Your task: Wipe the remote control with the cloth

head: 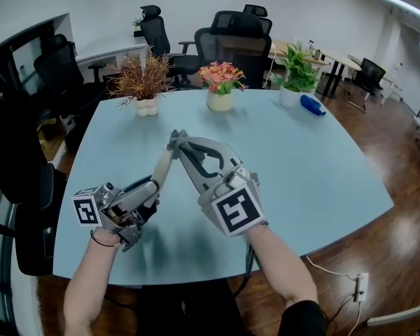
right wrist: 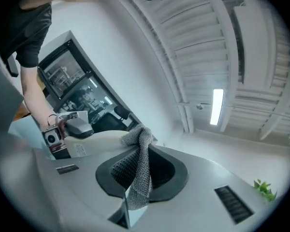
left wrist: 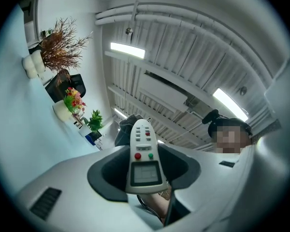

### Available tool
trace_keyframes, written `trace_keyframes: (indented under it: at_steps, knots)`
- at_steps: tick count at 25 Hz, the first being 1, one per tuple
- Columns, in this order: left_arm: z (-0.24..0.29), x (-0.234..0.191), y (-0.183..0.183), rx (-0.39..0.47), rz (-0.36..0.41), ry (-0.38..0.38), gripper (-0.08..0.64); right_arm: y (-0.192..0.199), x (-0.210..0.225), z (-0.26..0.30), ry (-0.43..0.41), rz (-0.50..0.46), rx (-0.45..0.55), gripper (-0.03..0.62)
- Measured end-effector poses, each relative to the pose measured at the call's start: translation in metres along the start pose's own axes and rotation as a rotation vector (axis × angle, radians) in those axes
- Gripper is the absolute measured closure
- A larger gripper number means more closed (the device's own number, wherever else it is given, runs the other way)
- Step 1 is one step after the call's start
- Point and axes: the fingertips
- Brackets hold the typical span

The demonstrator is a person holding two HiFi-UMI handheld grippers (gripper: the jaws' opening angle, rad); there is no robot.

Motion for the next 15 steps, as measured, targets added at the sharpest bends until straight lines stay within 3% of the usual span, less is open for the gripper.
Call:
trace_keyframes:
  at_steps: [2,4,5,6,7,9,11,12,13,15]
  knots:
    - [-0.004,0.002,-0.009,0.040,0.018,0.009,0.385,-0.004,-0.031,0.003,-0.135,-0.066,0.030,0.566]
    - [-0.011,0.006,-0.019,0.071,0.071,0.009,0.385,-0.008,-0.080,0.006,-0.333,-0.162,0.075,0.566]
    - [-0.012,0.010,-0.020,0.064,0.119,0.003,0.385,-0.006,-0.095,0.007,-0.398,-0.165,0.073,0.566]
    - [-0.012,0.015,-0.019,0.040,0.180,0.001,0.385,-0.003,-0.097,0.009,-0.424,-0.107,0.066,0.566]
    - [-0.010,0.023,-0.015,0.005,0.246,0.008,0.383,0.000,-0.089,0.010,-0.424,0.017,0.067,0.566]
    - [-0.005,0.039,0.000,-0.087,0.385,0.042,0.385,0.001,-0.059,0.010,-0.435,0.433,0.127,0.566]
    - [0.002,0.050,0.023,-0.190,0.528,0.059,0.383,-0.010,-0.038,0.003,-0.550,0.883,0.285,0.566]
    - [0.005,0.053,0.034,-0.235,0.582,0.064,0.383,-0.019,-0.035,-0.003,-0.638,1.046,0.375,0.566]
    - [0.007,0.055,0.043,-0.272,0.621,0.071,0.383,-0.028,-0.035,-0.009,-0.733,1.159,0.456,0.566]
    - [0.009,0.059,0.055,-0.323,0.673,0.089,0.383,-0.042,-0.038,-0.021,-0.895,1.285,0.580,0.568]
Point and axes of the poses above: the fingertips, and each gripper's own axes: z forward along the fingers, x to its right, y out of its underside, and after that the axes turned 8 degrees about -z, right-handed
